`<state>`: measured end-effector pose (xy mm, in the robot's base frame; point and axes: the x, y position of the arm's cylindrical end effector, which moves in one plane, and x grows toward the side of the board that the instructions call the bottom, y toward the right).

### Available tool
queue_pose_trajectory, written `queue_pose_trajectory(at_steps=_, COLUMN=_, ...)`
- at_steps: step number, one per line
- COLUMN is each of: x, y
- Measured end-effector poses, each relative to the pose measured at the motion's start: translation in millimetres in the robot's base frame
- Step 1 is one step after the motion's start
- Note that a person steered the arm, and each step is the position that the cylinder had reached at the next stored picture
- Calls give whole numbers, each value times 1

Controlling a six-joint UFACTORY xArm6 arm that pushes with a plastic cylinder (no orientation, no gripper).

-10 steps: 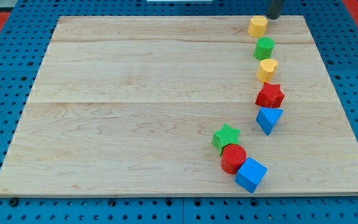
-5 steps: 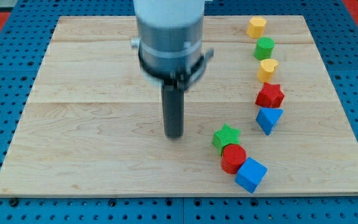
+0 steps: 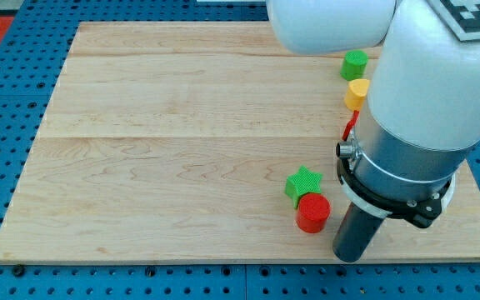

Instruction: Separate the red circle from the green star and the blue cube

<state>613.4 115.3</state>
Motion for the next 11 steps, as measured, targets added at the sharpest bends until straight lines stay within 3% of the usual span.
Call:
queue_pose_trajectory(at_steps=3, x=-30, y=-17)
queue_pose_trajectory(at_steps=6, x=-42, y=5)
queue_pose_trajectory(at_steps=8, x=-25, y=-69)
queue_pose_trajectory(at_steps=11, x=-54, y=-53)
